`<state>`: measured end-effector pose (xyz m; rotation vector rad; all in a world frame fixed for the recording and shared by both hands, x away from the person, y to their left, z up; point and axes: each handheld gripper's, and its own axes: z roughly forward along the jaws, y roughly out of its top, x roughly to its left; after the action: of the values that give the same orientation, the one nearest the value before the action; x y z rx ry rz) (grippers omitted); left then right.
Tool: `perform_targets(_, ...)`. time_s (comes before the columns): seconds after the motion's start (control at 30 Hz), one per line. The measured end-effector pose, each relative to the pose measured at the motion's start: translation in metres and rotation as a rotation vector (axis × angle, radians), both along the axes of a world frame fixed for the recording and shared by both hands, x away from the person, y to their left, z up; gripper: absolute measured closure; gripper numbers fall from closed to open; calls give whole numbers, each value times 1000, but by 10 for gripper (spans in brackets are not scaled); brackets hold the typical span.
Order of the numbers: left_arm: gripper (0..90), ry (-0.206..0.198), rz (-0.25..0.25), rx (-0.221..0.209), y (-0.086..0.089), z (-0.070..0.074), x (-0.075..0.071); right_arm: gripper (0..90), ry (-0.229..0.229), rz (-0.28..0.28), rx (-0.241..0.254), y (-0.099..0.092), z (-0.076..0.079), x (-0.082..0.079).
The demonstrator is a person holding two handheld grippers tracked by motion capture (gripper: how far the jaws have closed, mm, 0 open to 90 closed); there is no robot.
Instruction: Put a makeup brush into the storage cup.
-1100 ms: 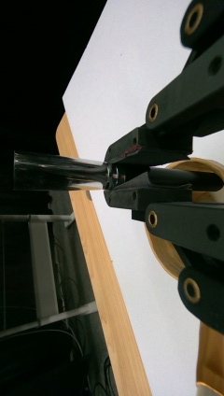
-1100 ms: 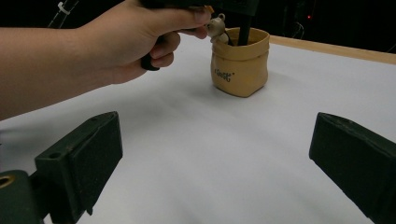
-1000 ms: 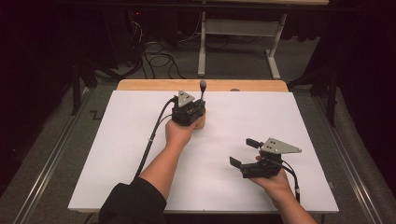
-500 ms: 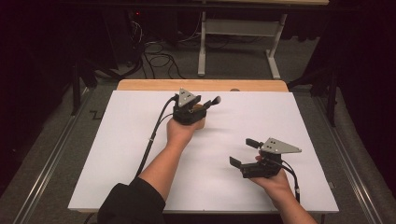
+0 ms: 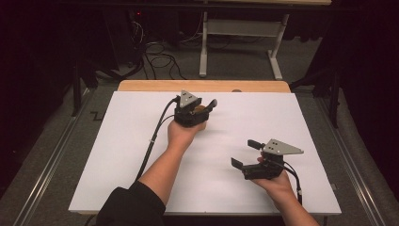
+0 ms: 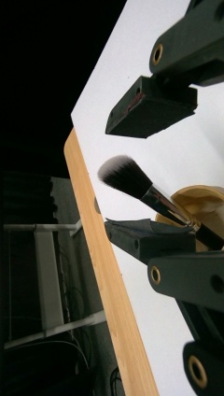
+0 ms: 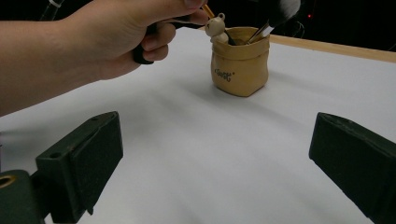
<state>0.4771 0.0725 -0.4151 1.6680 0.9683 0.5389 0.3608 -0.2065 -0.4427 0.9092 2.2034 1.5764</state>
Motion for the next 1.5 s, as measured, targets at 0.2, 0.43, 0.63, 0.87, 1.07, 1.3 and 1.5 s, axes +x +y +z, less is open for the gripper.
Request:
perform_targets(0.2, 437, 9, -11, -4, 3, 1, -5, 33, -1, -5, -3, 0, 0, 0)
perform_targets(0.43, 388, 17, -23, -14, 8, 0, -13, 33, -3, -9, -9, 0, 0, 0)
perform_targets(0.63, 344, 9, -35, -17, 11, -2, -23, 32, -4, -10, -15, 0, -1, 0)
perform_targets(0.87, 268, 31, -43, -12, 18, -9, -32, 17, -7, -18, -19, 0, 0, 1)
perform_targets(1.07, 183, 37, -37, -11, 25, -13, -40, 2, -10, -26, -25, 0, 0, 1)
perform_targets(1.3, 126, 37, -52, 4, 31, -16, -53, 2, -19, -33, -35, 0, 0, 0)
perform_targets(1.5, 70, 58, -68, 17, 37, -20, -61, 1, -20, -37, -41, 0, 0, 0)
